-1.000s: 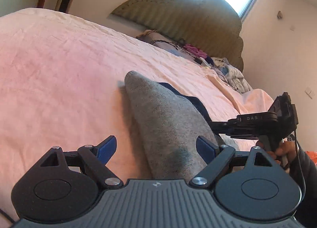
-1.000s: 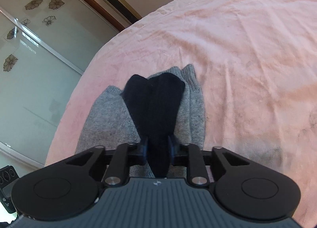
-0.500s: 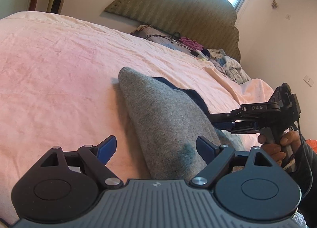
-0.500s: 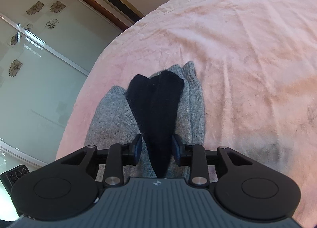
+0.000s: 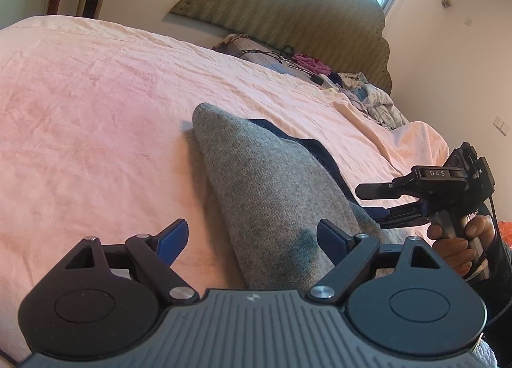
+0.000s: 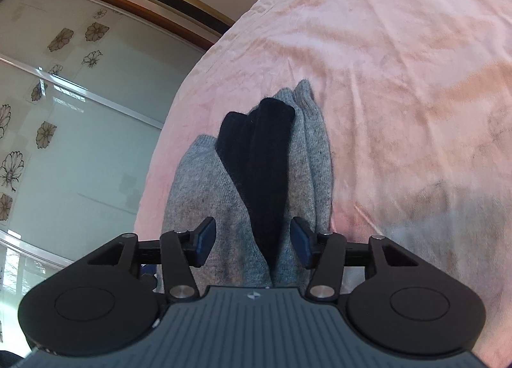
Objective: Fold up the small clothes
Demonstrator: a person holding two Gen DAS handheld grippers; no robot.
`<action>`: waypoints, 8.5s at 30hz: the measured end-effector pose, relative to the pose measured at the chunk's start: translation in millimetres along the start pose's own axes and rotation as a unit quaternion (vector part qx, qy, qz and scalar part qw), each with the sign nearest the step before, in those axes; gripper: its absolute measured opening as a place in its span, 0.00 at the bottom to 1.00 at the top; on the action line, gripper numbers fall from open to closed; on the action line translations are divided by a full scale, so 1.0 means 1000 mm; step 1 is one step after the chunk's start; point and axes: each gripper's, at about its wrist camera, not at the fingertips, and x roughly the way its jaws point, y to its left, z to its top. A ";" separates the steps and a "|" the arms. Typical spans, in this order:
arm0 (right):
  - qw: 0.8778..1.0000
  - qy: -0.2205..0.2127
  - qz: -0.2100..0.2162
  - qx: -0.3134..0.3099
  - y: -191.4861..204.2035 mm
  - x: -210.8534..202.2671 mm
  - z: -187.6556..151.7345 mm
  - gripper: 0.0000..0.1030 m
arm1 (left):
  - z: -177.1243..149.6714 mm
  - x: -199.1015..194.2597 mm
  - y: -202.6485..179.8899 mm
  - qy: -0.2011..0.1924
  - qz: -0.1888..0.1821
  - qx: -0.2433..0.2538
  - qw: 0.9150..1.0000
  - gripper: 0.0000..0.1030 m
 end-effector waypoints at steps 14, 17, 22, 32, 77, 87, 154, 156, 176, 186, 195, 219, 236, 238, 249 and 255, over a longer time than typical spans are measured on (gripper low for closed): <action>0.997 -0.055 -0.046 -0.033 -0.003 -0.019 -0.014 0.20 | 0.015 -0.008 -0.005 -0.043 -0.023 -0.011 0.999 0.86; 0.991 -0.131 -0.006 -0.027 0.009 -0.039 -0.005 0.35 | 0.032 -0.007 -0.035 -0.075 -0.055 0.027 0.995 0.86; 0.992 -0.118 0.036 -0.017 0.032 0.018 0.030 0.59 | 0.032 0.052 -0.080 -0.016 -0.050 0.120 0.991 0.86; 0.992 -0.127 0.009 0.010 -0.014 0.051 0.019 0.16 | 0.000 0.066 -0.069 -0.037 -0.018 0.193 0.980 0.85; 0.993 -0.024 -0.039 -0.111 0.057 0.054 -0.039 0.19 | 0.024 0.032 0.074 0.069 -0.014 -0.068 0.995 0.17; 0.995 -0.093 0.010 -0.040 0.049 -0.001 -0.056 0.46 | -0.041 -0.042 -0.016 -0.092 0.110 0.296 0.944 0.88; 0.959 -0.036 -0.185 -0.212 0.099 0.074 -0.045 0.73 | 0.006 0.014 0.047 0.057 0.031 -0.021 0.998 0.86; 0.982 -0.001 -0.115 -0.151 0.084 0.067 -0.049 0.76 | 0.003 0.012 0.060 0.065 -0.020 -0.085 0.994 0.86; 0.990 0.016 -0.055 -0.127 0.066 0.027 -0.068 0.44 | -0.010 -0.040 0.035 0.074 0.024 0.030 0.997 0.45; 0.972 -0.150 -0.090 -0.154 0.127 0.069 0.005 0.75 | 0.001 0.057 -0.044 -0.008 0.167 0.186 0.968 0.88; 0.952 -0.103 -0.172 -0.233 0.110 0.135 0.006 0.74 | -0.011 0.060 -0.018 -0.018 0.151 0.138 0.979 0.92; 0.942 -0.113 -0.170 -0.268 0.121 0.109 -0.070 0.85 | -0.043 0.030 -0.018 -0.002 0.147 0.137 0.980 0.92; 0.907 -0.166 -0.313 -0.227 0.112 0.051 -0.184 1.00 | -0.088 -0.021 -0.016 -0.015 0.205 0.079 0.975 0.95; 0.890 -0.160 -0.347 -0.248 0.113 0.062 -0.190 1.00 | -0.090 -0.017 -0.021 -0.008 0.212 0.091 0.973 0.99; 0.875 -0.172 -0.376 -0.250 0.115 0.064 -0.204 1.00 | -0.092 -0.012 -0.023 -0.005 0.222 0.103 0.970 1.00; 0.877 -0.172 -0.373 -0.250 0.114 0.063 -0.205 1.00 | -0.092 -0.012 -0.022 -0.005 0.222 0.103 0.970 1.00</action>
